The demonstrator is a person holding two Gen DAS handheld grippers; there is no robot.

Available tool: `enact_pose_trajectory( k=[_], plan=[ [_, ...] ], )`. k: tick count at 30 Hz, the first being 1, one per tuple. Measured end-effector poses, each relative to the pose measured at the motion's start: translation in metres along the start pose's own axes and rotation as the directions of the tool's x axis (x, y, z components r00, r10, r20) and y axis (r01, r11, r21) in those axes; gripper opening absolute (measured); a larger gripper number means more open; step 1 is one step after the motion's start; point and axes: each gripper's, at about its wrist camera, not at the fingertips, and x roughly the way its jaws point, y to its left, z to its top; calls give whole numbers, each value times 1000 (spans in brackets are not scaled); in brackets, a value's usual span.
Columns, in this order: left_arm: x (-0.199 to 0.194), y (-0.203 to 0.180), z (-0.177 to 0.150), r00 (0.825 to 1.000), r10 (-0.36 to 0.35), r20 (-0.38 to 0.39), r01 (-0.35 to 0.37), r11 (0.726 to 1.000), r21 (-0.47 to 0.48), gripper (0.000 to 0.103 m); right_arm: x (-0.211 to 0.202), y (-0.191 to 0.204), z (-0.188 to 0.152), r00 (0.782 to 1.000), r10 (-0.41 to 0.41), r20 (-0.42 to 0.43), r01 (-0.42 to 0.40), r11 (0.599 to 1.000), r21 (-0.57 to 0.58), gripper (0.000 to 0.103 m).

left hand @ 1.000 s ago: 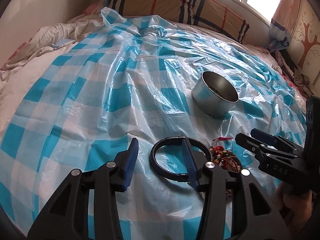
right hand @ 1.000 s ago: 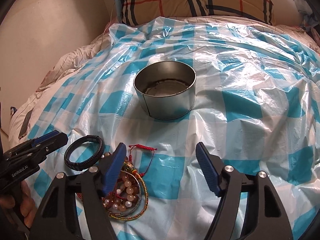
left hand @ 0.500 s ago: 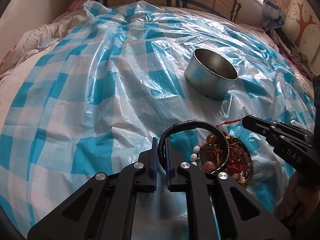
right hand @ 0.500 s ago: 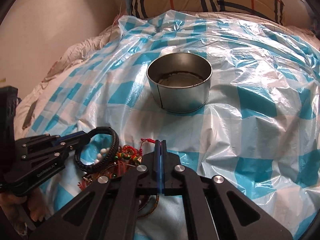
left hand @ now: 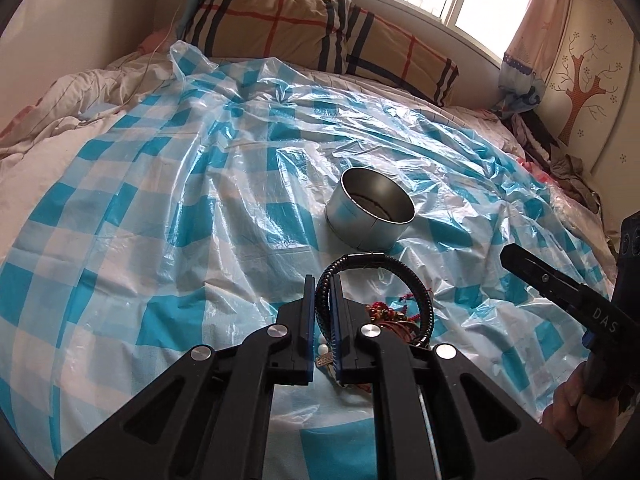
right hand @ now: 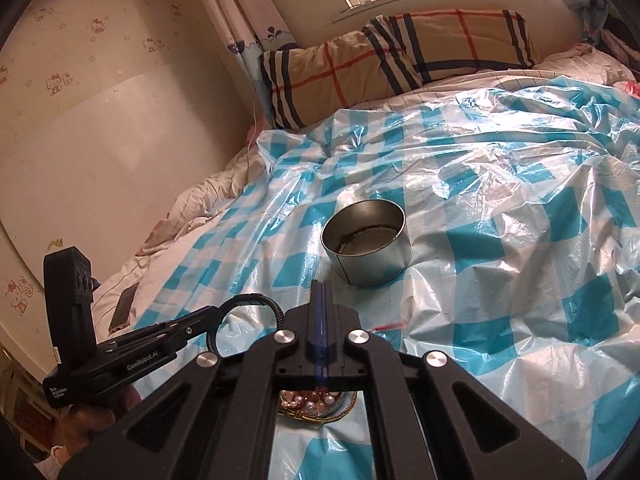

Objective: Organize jewelry

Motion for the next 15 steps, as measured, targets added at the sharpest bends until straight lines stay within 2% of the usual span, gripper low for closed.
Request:
enact_pose_trajectory(
  k=[3,5,6,7,8,9,11,13,14,15],
  plan=[
    [-5,-6,4,1000,3,28,-3,1000,10,6,17,1,-1,994,-76,-74,72,996,-51,1],
    [-5,-6,6,999,1,38,-1,1000,4,6,39,-8,-7,974,-156,-163,147,987,-61,1],
    [-5,-6,6,999,-1,38,1,1000,0,6,48,-15,-11,960,-199,-195,189,980,-67,6],
    [-4,-6,6,999,-1,38,1,1000,-3,6,57,-22,-16,948,-229,-221,218,973,-73,18],
    [-2,-5,6,999,-2,36,2,1000,-5,6,63,-27,-18,939,-253,-235,242,967,-76,59],
    [-1,-5,5,999,-4,33,5,1000,-7,6,68,-29,-19,933,-275,-232,261,961,-89,71],
    [2,-5,4,1000,-7,29,7,1000,-8,6,75,-27,-19,930,-282,-234,261,958,-120,71],
    [5,-5,3,1000,-12,25,12,1000,-9,6,85,-23,-21,916,-320,-241,281,942,-183,70],
    [6,-6,3,1000,-13,24,13,1000,-7,6,93,-21,-24,906,-328,-267,277,937,-212,53],
    [6,-7,3,1000,-13,25,13,1000,-5,6,100,-20,-28,893,-334,-302,271,934,-232,30]
  ],
)
